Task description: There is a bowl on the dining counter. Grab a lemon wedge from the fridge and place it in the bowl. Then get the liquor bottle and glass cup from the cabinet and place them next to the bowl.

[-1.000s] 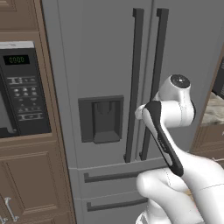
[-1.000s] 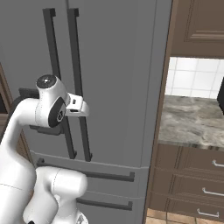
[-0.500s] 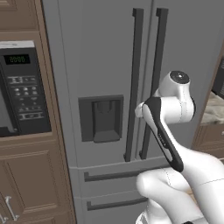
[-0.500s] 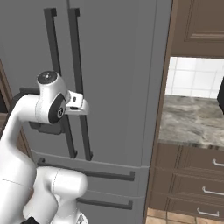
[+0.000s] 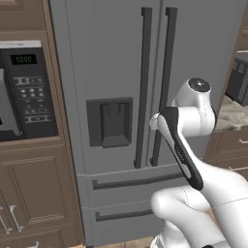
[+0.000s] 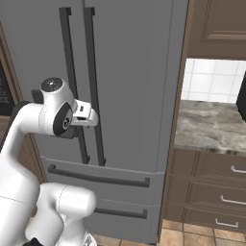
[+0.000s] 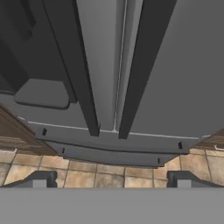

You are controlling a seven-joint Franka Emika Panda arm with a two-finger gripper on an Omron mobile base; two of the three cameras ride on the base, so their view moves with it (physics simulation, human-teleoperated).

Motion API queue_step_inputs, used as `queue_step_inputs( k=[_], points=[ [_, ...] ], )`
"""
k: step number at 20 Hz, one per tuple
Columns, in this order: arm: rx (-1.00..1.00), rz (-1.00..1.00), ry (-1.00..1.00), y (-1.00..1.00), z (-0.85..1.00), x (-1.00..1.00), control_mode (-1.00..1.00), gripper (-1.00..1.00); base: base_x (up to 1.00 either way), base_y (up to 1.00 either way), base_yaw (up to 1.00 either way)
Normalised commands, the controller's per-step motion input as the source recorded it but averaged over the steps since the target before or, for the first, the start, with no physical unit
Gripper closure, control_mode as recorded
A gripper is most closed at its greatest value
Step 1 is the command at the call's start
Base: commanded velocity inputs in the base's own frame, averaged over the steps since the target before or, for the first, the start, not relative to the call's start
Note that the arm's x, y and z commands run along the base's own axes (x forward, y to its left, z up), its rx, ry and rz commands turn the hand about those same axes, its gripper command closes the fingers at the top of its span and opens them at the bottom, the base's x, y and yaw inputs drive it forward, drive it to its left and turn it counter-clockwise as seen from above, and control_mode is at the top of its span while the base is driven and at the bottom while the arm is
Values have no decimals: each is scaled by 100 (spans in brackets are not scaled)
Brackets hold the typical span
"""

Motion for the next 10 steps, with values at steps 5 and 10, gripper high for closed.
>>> queue_step_inputs(
  k=[5, 10],
  points=[
    [0, 0, 0, 0, 0, 0, 100, -100, -28, 16, 0],
    [0, 1, -2, 2, 0, -7, -100, -100, -23, 13, 1]
  ],
)
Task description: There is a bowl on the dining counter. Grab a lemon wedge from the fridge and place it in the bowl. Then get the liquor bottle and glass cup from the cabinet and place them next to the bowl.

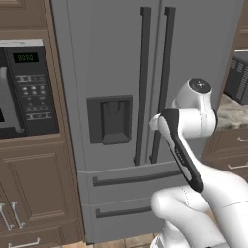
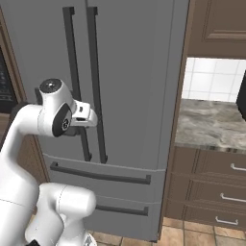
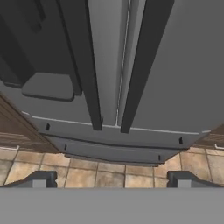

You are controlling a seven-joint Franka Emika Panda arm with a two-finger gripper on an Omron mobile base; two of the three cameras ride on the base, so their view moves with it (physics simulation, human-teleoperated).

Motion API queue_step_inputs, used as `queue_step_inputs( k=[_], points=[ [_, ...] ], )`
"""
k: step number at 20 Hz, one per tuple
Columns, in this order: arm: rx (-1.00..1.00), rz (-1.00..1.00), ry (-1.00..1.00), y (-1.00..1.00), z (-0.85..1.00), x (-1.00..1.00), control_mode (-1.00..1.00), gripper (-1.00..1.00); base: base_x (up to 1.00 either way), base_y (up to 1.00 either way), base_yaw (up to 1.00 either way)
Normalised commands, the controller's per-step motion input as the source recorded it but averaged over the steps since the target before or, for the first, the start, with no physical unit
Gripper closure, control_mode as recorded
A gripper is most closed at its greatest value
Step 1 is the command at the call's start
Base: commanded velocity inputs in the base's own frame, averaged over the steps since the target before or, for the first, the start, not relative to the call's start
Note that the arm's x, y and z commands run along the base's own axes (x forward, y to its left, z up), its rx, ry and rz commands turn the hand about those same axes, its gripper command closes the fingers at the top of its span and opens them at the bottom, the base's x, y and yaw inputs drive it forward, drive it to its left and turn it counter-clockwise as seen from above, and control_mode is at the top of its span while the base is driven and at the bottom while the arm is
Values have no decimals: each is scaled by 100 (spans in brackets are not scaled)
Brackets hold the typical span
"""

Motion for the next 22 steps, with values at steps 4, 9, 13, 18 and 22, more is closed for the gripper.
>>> queue_step_inputs(
  k=[4, 9, 13, 18, 22],
  points=[
    [0, 2, -5, 0, 23, 33, -100, -100, 0, 0, 0],
    [0, 1, -13, -18, 54, 52, -100, -100, 0, 0, 0],
    [0, 0, -19, -5, 38, 30, -100, -100, 0, 0, 0],
    [0, -2, -10, 0, 7, 27, -100, -100, 0, 0, 0],
    [0, 0, -2, -14, 0, 37, -100, -100, 0, 0, 0]
  ],
)
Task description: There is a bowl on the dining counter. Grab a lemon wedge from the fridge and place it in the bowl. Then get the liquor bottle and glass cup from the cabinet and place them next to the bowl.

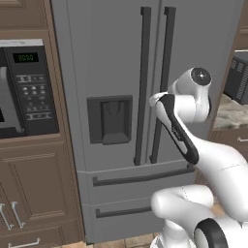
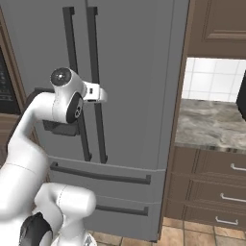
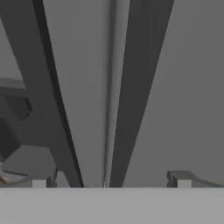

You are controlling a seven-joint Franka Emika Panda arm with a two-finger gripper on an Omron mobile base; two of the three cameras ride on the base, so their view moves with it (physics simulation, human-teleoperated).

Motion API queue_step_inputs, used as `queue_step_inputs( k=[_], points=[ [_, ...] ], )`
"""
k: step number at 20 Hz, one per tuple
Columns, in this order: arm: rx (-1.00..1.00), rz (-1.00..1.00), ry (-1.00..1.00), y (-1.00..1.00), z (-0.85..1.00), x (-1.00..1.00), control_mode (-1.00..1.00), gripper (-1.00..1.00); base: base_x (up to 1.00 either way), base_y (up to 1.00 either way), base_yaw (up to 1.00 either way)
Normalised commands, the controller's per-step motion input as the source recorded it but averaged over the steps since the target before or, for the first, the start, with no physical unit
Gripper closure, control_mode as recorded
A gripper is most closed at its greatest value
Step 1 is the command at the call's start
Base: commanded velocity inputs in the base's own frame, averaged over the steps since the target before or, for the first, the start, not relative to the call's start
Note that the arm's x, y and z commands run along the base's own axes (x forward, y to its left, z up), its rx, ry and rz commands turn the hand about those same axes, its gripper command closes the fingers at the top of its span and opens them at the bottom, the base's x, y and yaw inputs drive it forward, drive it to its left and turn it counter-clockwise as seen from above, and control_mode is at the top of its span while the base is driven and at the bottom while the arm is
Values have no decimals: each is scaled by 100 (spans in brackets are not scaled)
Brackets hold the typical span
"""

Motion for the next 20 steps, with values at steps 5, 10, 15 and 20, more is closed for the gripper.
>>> queue_step_inputs(
  k=[5, 10, 15, 20],
  points=[
    [0, 0, -2, -21, 0, 47, -100, -100, 0, 0, 0],
    [0, 0, -1, 0, -1, 54, -100, -100, 0, 0, 0],
    [0, 0, 0, 0, -10, 60, -100, -100, 0, 0, 0],
    [0, 0, 0, 0, -12, 53, -100, -100, 0, 0, 0]
  ],
)
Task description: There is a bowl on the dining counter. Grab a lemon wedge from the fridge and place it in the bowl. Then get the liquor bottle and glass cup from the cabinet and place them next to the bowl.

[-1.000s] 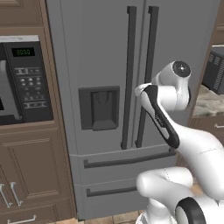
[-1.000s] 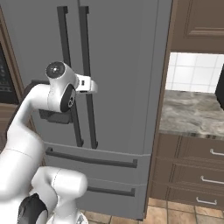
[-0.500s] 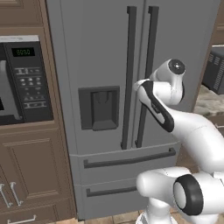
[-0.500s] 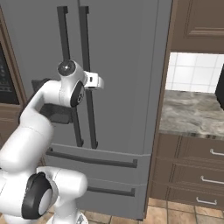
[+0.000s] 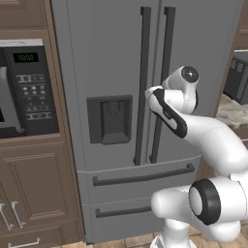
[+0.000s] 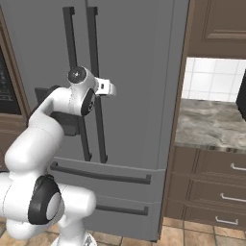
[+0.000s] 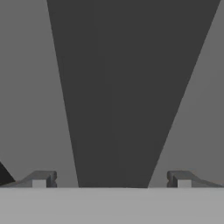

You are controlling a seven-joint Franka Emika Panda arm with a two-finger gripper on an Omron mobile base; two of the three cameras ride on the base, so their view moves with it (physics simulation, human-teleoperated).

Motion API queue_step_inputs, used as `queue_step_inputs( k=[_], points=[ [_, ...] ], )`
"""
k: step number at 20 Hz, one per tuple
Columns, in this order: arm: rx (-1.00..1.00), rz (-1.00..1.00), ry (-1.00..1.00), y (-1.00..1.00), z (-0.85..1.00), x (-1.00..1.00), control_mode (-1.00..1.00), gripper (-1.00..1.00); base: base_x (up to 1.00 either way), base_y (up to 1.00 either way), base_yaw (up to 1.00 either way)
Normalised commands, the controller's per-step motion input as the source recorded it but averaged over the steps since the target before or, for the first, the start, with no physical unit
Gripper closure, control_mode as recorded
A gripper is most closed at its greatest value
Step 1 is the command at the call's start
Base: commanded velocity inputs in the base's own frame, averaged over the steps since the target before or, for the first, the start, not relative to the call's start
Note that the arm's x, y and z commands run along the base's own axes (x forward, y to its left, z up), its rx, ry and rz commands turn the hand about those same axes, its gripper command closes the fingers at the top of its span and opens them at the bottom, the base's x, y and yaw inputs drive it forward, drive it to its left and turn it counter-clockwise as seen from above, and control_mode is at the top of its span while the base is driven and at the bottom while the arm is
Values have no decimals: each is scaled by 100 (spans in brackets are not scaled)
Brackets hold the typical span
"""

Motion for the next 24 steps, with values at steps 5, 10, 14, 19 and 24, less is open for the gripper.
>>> queue_step_inputs(
  k=[5, 10, 14, 19, 24],
  points=[
    [0, 0, 0, 0, -12, 36, -100, -100, 0, 0, 0],
    [0, 0, 0, 0, -3, 6, -100, 100, 0, 0, 0],
    [0, 0, 0, 0, 0, 0, -100, 100, 0, 0, 0],
    [1, 0, -1, -5, 1, -11, -100, 100, 0, 0, 0],
    [1, 0, -7, -6, 16, -60, -100, 100, 0, 0, 0]
  ],
)
